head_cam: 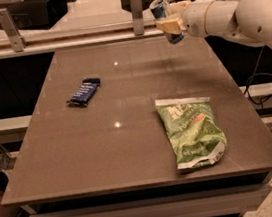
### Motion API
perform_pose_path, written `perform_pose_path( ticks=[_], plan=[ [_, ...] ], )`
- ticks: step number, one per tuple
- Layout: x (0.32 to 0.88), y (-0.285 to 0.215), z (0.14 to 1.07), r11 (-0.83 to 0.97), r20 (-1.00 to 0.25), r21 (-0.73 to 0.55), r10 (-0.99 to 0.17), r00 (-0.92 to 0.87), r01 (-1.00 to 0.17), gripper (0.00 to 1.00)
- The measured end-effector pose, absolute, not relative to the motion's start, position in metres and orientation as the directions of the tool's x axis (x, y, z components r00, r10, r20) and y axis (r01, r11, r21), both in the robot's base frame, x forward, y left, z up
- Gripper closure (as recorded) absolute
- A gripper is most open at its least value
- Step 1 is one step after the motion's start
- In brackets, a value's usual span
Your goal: Place redbull can upright
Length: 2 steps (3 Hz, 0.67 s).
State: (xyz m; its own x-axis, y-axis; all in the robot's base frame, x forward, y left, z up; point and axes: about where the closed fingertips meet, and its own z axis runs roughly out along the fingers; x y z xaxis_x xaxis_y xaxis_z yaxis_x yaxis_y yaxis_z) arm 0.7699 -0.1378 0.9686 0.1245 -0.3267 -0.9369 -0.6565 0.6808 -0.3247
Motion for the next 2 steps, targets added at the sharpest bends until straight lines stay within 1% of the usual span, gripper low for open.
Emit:
perform_pose_path(
  ticks=[2],
  plan=[
    [0.760, -0.126, 0.939, 0.651, -0.943, -0.303, -0.309, 0.122, -0.697, 1.00]
  ],
)
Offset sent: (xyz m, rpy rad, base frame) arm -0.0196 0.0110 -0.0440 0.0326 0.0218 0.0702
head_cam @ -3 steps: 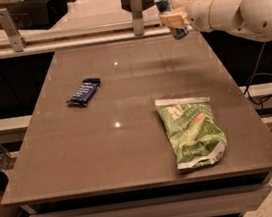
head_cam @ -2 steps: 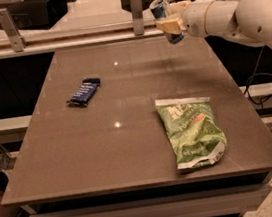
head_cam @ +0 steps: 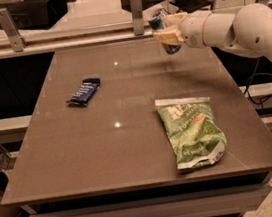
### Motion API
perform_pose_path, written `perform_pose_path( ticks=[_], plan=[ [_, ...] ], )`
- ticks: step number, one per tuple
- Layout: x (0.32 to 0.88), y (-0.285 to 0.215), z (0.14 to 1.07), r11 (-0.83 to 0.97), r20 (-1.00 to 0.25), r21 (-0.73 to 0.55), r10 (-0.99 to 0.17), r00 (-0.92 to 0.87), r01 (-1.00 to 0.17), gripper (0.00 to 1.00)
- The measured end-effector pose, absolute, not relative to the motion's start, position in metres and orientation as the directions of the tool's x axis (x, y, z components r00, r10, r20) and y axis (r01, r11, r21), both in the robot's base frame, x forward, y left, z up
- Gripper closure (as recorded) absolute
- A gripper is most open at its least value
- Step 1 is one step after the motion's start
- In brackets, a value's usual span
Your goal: Place redbull can upright
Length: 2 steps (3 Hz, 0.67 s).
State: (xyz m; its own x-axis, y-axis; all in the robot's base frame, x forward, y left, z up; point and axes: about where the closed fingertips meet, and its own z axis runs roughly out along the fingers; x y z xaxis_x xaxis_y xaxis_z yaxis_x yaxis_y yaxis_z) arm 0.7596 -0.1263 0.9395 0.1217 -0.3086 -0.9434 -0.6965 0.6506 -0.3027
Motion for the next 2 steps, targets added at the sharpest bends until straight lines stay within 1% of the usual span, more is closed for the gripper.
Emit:
perform_pose_path(
  ticks=[1, 2],
  plan=[
    [0.7537, -0.1247, 0.9294, 0.647, -0.956, -0.275, -0.264, 0.130, -0.712, 1.00],
    [0.7467, -0.1305, 0.9236, 0.646, -0.973, -0.219, -0.202, 0.113, -0.731, 1.00]
  ],
)
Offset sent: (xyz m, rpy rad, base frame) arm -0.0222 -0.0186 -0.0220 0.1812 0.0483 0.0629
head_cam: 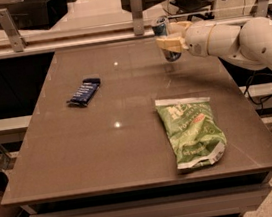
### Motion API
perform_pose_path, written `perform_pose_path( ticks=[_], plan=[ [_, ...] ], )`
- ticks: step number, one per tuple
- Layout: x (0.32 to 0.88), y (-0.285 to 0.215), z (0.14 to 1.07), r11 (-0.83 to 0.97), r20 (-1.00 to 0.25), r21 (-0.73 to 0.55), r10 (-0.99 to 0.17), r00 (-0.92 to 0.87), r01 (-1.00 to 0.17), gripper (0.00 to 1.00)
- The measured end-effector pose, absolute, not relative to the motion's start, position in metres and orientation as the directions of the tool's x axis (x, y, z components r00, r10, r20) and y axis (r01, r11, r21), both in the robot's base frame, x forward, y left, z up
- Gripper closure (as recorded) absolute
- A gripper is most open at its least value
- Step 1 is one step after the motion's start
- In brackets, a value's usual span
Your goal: Place redbull can upright
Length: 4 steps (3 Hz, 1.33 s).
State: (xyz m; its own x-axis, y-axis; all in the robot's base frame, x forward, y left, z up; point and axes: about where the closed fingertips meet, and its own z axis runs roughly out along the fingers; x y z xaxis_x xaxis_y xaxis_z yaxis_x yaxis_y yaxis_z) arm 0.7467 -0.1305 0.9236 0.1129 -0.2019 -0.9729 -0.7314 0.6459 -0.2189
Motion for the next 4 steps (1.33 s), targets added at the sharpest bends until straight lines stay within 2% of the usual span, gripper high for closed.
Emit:
perform_pose_path(
  ticks=[2, 4],
  plan=[
    [0.737, -0.146, 0.916, 0.634, -0.993, -0.110, -0.094, 0.065, -0.765, 1.00],
    [0.735, -0.153, 0.912, 0.630, -0.997, -0.077, -0.031, 0.074, -0.773, 1.00]
  ],
)
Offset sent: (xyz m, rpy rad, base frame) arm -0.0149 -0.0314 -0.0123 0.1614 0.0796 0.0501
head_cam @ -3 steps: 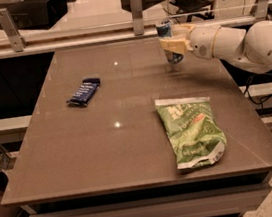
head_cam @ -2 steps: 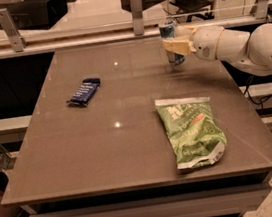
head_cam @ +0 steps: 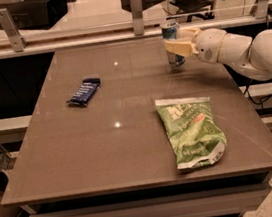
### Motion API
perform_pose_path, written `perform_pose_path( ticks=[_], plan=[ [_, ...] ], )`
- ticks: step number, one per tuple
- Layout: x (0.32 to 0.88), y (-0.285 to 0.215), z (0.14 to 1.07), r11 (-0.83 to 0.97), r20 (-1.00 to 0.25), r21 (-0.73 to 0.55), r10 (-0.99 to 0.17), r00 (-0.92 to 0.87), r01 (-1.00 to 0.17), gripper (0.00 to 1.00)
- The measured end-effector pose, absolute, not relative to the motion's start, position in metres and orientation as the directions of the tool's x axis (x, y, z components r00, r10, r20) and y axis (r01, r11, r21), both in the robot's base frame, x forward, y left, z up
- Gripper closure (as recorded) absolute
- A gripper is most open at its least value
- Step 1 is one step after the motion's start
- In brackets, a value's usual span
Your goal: Place redbull can upright
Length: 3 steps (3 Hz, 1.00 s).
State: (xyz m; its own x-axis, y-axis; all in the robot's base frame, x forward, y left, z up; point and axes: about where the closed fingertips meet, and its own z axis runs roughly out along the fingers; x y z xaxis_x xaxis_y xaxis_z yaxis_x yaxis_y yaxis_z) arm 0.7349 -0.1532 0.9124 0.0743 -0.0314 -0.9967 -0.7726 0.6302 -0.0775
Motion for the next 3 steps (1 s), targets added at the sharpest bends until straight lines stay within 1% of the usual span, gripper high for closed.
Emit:
perform_pose_path(
  ticks=[3],
  plan=[
    [0.7420, -0.1494, 0.9014, 0.628, -0.997, -0.054, 0.007, 0.076, -0.776, 1.00]
  ],
)
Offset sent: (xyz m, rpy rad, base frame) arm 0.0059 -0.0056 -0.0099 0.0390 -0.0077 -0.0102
